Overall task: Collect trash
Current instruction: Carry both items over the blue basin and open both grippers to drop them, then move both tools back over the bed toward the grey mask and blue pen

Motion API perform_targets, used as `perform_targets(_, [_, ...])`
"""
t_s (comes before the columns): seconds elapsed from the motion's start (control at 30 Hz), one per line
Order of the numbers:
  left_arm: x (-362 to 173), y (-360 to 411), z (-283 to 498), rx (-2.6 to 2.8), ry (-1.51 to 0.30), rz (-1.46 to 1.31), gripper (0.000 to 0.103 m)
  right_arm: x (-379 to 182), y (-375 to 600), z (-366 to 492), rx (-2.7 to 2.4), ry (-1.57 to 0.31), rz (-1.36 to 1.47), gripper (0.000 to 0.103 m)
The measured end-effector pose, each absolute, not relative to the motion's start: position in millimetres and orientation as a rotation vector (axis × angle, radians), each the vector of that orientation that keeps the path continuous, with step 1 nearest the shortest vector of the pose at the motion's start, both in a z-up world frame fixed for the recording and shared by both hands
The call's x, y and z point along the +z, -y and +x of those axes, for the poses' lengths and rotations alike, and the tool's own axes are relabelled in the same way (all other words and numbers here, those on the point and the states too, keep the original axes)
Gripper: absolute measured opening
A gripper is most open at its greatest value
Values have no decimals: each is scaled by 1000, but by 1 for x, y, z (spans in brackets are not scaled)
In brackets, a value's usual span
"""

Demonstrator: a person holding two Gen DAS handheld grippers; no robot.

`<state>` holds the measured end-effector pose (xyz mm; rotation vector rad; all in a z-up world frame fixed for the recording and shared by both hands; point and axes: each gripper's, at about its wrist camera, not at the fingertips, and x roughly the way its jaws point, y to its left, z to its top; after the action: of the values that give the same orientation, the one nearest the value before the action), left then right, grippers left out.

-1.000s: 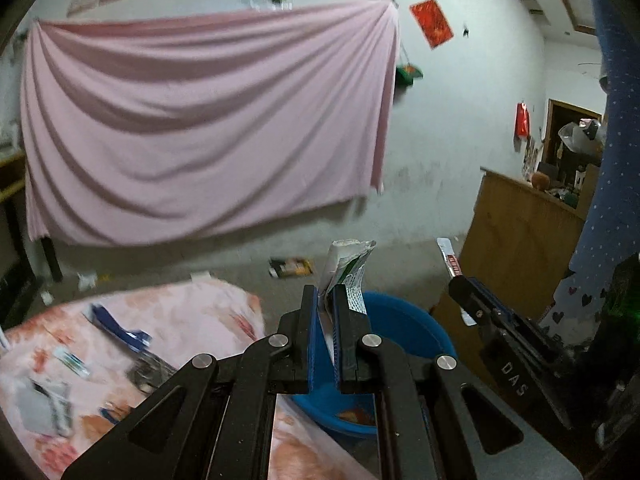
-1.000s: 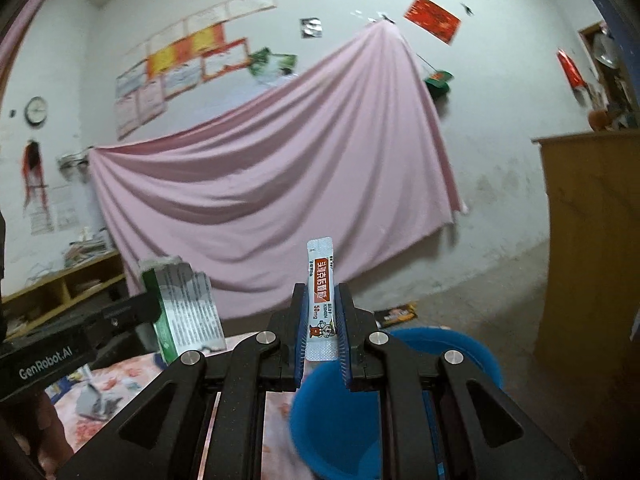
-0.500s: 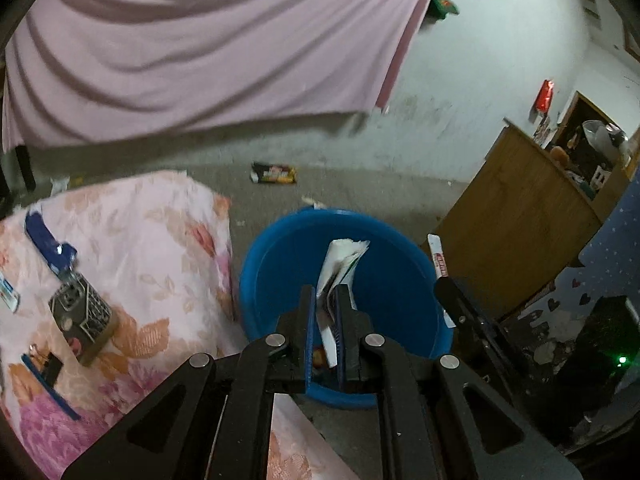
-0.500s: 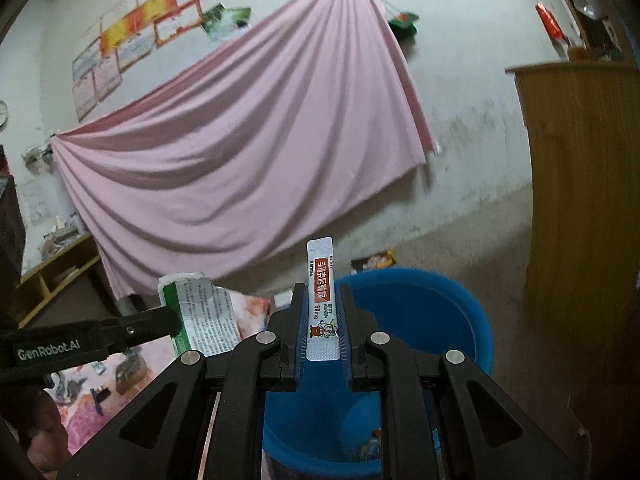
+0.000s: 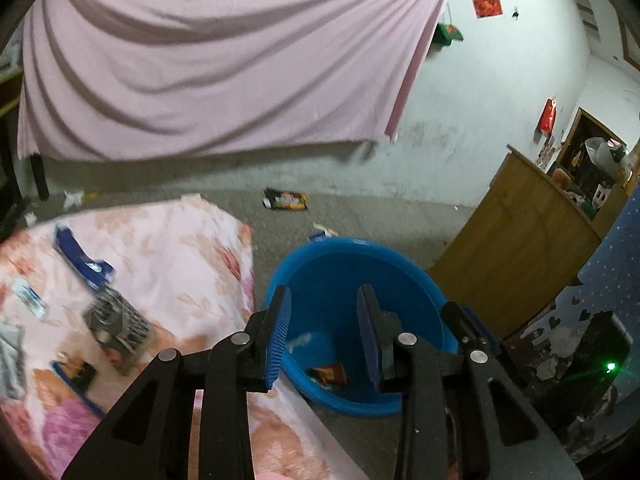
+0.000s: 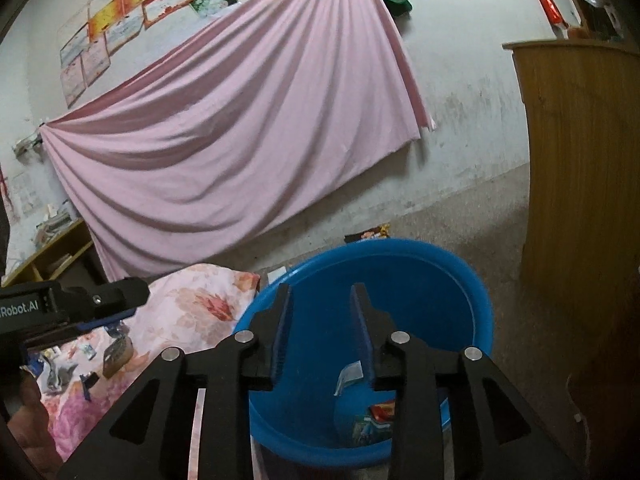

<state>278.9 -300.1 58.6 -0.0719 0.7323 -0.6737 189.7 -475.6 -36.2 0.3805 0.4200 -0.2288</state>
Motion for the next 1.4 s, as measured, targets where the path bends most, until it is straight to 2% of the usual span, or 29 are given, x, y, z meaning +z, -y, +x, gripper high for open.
perform_targets(0.13, [81,276,266,-650,-632,-63,39,-18,465,182,-222,-374,353,31])
perform_targets(0.2, [91,261,259,-635,-583,-60,41,-4,456,177,-210,-338,331,38])
perform_targets(0.33, [108,227,246,-591,-502,-54,42,19,438,171,-181,-282,298,43])
perform_targets(0.43, [116,198,237,-548,-451,-65,55,35,423,167,-155,-243,282,46])
perform_targets(0.53, [120,168,228,-510,-403,-85,56,50,407,161,-133,-204,260,48])
perform_targets(0.6, [122,151,221,-487,-384,-86,62,58,395,159,-118,-185,240,57])
perform_targets(0.63, [121,141,217,-471,-369,-86,72,61,390,159,-115,-180,232,62])
perform_targets(0.67, [121,136,213,-460,-358,-86,83,65,383,158,-111,-169,224,73])
perform_targets(0.87, [117,86,192,-379,-291,-135,99,79,350,148,-66,-101,170,88])
perform_targets(0.9, [116,76,191,-369,-285,-149,100,80,345,147,-54,-94,163,96])
perform_targets(0.97, [114,58,189,-338,-276,-178,100,82,336,144,-40,-76,153,103])
perform_targets(1.4, [91,-16,179,-190,-262,-192,101,76,267,141,47,-28,63,103])
